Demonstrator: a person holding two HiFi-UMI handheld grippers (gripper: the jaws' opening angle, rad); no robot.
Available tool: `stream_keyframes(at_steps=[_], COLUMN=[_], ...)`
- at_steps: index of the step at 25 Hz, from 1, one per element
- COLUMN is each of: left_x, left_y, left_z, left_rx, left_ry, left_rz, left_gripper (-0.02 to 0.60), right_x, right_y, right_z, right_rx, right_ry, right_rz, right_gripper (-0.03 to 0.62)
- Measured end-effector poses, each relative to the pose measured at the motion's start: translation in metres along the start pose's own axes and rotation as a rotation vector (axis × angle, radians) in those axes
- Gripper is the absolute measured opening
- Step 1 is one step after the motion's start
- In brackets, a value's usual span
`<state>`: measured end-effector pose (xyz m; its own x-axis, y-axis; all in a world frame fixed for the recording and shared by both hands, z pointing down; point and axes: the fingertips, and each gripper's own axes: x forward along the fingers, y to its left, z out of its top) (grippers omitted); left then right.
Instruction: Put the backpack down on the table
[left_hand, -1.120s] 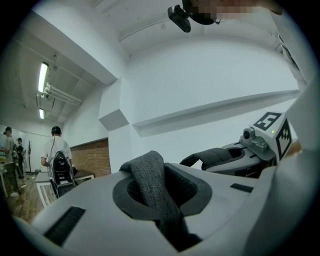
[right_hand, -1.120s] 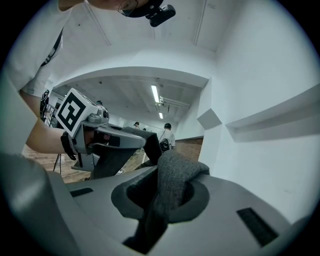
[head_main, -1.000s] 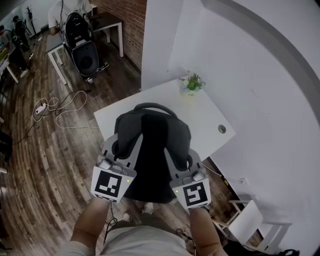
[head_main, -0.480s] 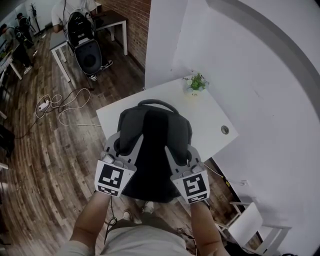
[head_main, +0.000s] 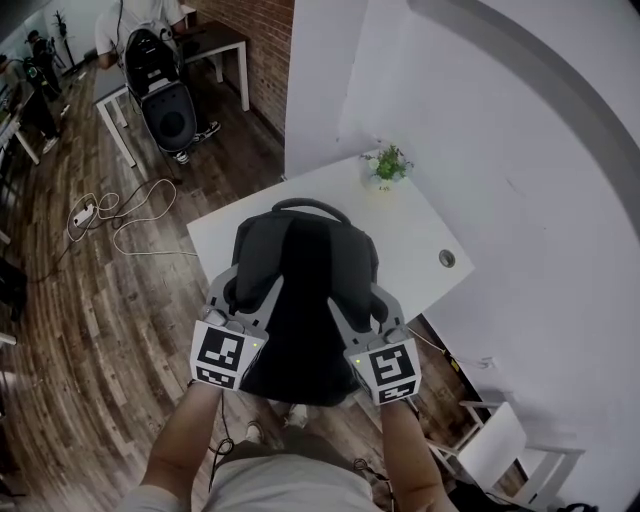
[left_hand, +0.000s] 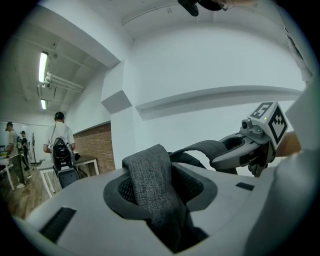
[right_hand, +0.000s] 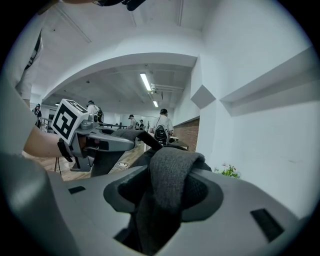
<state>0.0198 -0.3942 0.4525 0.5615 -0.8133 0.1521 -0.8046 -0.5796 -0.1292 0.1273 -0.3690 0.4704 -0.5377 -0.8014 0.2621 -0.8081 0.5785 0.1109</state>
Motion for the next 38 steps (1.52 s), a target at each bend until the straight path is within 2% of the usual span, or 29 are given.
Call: stream_keyframes(at_steps=[2, 4, 5, 16, 32, 35, 38], left_x=[0.005, 0.008, 0.009, -0.008, -0.02, -0.023, -0.028], left_y=[0.001, 0.002, 0.002, 0.018, 0.013, 0.011, 0.009], left_z=[-0.005, -0.01, -0.012, -0.018, -0.017, -0.013, -0.011], left_rx=[0.011, 0.026, 0.028, 0.039, 0.048, 0.06, 0.068], left_ry=[0.013, 0.026, 0.03, 0.023, 0.022, 0.022, 0.021], left_rz=[0.004, 0.004, 0.005, 0.062, 0.058, 0.066, 0.072], left_gripper=[0.177, 0.261, 0.278, 0.291, 0.291, 0.241, 0.221], right_x=[0.0, -0.001, -0.002, -0.009, -0.02, -0.026, -0.03], right_y=[-0.004, -0.007, -0.009, -0.011, -0.006, -0.009, -0.004], right_z=[-0.005, -0.008, -0.01, -0.007, -0.004, -0.003, -0.005], right_rx=[0.003, 0.006, 0.008, -0.013, -0.019, -0.017, -0.011], right_ry=[0.008, 0.016, 0.019, 0.009, 0.005, 0.006, 0.01], right_rz=[-0.001, -0.006, -0.012, -0.06, -0.103, -0.115, -0.104], right_gripper=[0.193, 0.207, 0.21, 0.212, 0.21, 0.21, 0.21])
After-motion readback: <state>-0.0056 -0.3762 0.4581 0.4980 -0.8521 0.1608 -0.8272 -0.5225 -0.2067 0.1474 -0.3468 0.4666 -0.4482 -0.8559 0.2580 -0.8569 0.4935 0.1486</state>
